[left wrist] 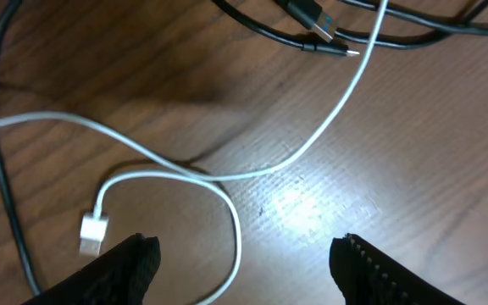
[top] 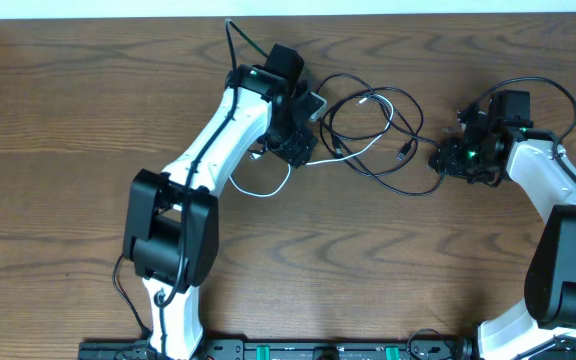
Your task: Untangle cables
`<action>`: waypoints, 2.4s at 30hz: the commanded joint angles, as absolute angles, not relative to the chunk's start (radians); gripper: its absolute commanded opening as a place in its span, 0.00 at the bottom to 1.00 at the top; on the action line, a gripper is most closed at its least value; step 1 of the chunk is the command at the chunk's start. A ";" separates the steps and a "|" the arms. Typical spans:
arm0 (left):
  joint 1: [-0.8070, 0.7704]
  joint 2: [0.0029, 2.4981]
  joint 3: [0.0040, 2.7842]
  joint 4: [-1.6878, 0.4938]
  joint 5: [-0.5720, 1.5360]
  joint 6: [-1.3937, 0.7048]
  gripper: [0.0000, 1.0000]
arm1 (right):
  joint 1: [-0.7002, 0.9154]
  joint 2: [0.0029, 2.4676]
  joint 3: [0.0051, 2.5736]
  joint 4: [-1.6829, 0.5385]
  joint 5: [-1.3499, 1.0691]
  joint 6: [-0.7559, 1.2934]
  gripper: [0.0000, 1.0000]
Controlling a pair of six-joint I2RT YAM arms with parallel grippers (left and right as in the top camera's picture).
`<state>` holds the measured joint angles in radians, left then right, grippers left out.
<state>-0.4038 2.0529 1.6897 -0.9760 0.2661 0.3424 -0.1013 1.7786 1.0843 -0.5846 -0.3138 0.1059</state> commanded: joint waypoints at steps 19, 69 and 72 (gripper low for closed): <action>-0.496 2.148 1.683 -0.821 0.340 0.400 0.68 | -0.104 1.753 1.099 -0.595 -0.297 0.098 0.47; -0.501 2.202 1.697 -0.746 0.290 0.387 0.07 | -0.104 1.753 1.099 -0.611 -0.289 0.088 0.48; -0.500 2.155 1.708 -0.746 0.249 0.338 0.07 | -0.104 1.753 1.099 -0.611 -0.289 0.088 0.48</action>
